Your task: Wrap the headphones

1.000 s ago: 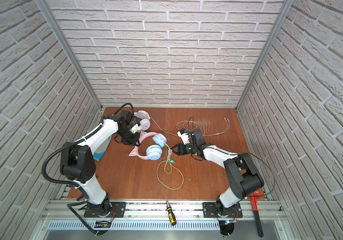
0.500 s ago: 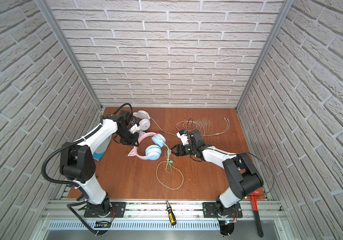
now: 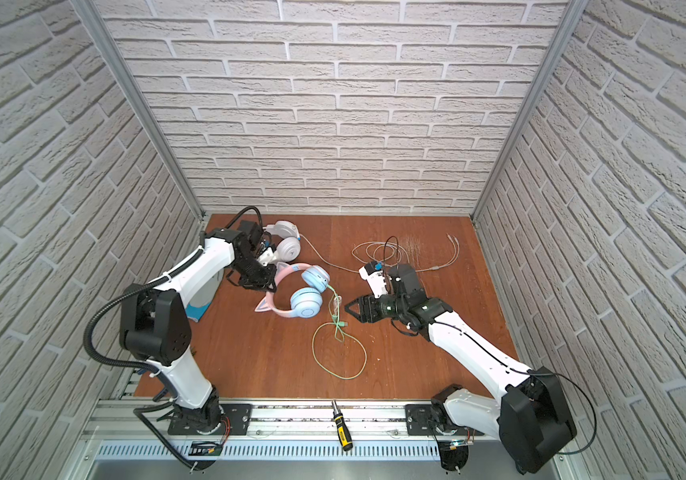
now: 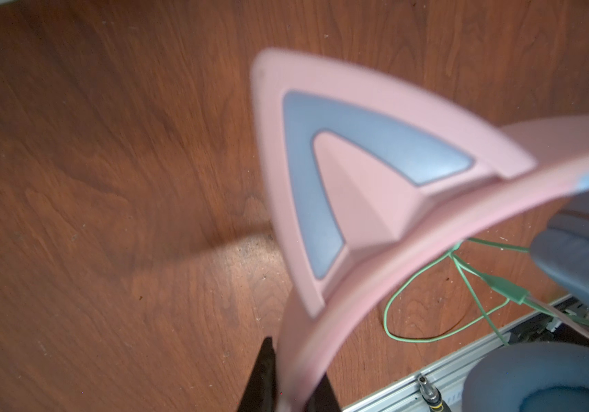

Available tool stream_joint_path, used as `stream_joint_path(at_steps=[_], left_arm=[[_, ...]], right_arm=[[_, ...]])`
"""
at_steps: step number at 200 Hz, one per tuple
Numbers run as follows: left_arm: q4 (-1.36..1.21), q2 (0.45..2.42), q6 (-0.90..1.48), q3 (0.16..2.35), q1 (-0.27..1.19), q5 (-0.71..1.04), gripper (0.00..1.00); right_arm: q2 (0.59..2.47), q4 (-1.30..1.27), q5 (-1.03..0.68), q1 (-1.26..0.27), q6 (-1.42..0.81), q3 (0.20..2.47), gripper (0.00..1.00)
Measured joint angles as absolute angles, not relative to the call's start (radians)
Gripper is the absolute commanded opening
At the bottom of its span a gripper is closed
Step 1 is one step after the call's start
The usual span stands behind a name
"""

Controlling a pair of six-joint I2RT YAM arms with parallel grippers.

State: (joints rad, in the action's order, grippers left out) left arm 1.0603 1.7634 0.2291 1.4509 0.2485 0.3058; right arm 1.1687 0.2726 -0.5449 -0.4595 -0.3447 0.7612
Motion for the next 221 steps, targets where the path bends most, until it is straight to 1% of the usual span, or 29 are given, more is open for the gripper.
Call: stream_joint_path(at_steps=[44,76,87,98,112,128,140,183,221], left_arm=[[1.045,1.777,0.246,1.444,0.249,0.302,0.00],[1.042,1.778,0.248,1.444,0.249,0.300,0.00],[1.042,1.778,0.248,1.444,0.249,0.300,0.00],[1.042,1.778,0.248,1.444,0.249,0.299,0.00],[1.043,1.778,0.249,1.444,0.249,0.295,0.00],[1.043,1.778,0.255,1.444,0.249,0.292,0.00],[1.042,1.778,0.265,1.444,0.249,0.286,0.00],[1.047,1.780,0.298,1.447,0.261,0.241,0.00],[1.056,1.793,0.321,1.456,0.301,0.190,0.00]], right_arm=[[1.174,0.288,-0.540,-0.548,-0.385,0.763,0.61],[1.251,0.252,-0.529,-0.568,-0.412,0.786,0.56],[1.288,0.239,-0.523,-0.570,-0.420,0.799,0.50],[1.313,0.228,-0.520,-0.570,-0.424,0.809,0.42],[1.325,0.217,-0.520,-0.571,-0.433,0.819,0.29],[1.325,0.212,-0.525,-0.574,-0.432,0.835,0.21],[1.322,0.213,-0.527,-0.577,-0.429,0.849,0.16],[1.282,0.240,-0.511,-0.580,-0.420,0.896,0.10],[1.309,0.274,-0.487,-0.580,-0.417,1.021,0.06]])
